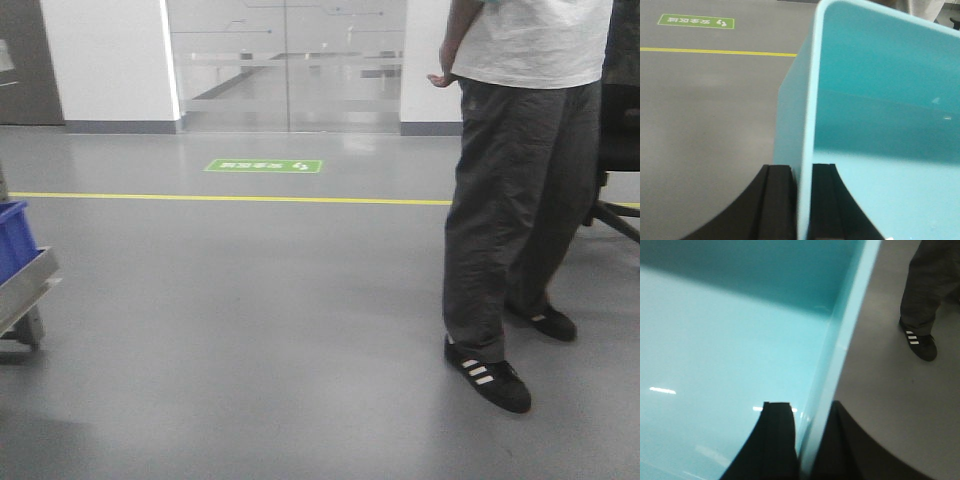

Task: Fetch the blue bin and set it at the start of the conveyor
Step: 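Carry the teal bin in both grippers while driving to the conveyor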

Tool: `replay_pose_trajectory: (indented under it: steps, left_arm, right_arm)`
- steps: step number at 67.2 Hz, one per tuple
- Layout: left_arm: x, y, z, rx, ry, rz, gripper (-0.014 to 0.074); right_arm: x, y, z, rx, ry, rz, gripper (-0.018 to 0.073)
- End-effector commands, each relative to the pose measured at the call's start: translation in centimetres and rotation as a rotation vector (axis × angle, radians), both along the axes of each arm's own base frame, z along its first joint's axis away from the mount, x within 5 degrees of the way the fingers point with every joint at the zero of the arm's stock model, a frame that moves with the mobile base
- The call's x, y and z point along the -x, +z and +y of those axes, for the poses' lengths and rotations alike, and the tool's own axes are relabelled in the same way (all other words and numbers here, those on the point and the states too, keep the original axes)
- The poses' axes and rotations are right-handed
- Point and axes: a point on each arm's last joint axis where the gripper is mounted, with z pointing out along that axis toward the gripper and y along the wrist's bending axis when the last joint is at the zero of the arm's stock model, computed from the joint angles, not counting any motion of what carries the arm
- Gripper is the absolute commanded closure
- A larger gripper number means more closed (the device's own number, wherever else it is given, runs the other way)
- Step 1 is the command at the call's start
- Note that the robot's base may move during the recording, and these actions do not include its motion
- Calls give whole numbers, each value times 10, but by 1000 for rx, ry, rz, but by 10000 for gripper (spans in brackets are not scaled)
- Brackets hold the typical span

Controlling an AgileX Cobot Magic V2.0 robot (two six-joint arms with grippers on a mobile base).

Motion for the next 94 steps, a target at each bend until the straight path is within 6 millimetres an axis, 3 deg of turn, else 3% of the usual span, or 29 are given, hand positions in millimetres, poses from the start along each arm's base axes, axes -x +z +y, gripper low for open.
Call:
replay_pose_trajectory:
  steps: [1, 94]
  left_arm:
    - [2, 14, 2, 35, 4, -97, 708]
    - [2, 14, 2, 35, 4, -97, 708]
  right_arm:
    - [2, 5, -5, 39, -2, -33, 712]
    - [2, 5, -5, 39, -2, -33, 712]
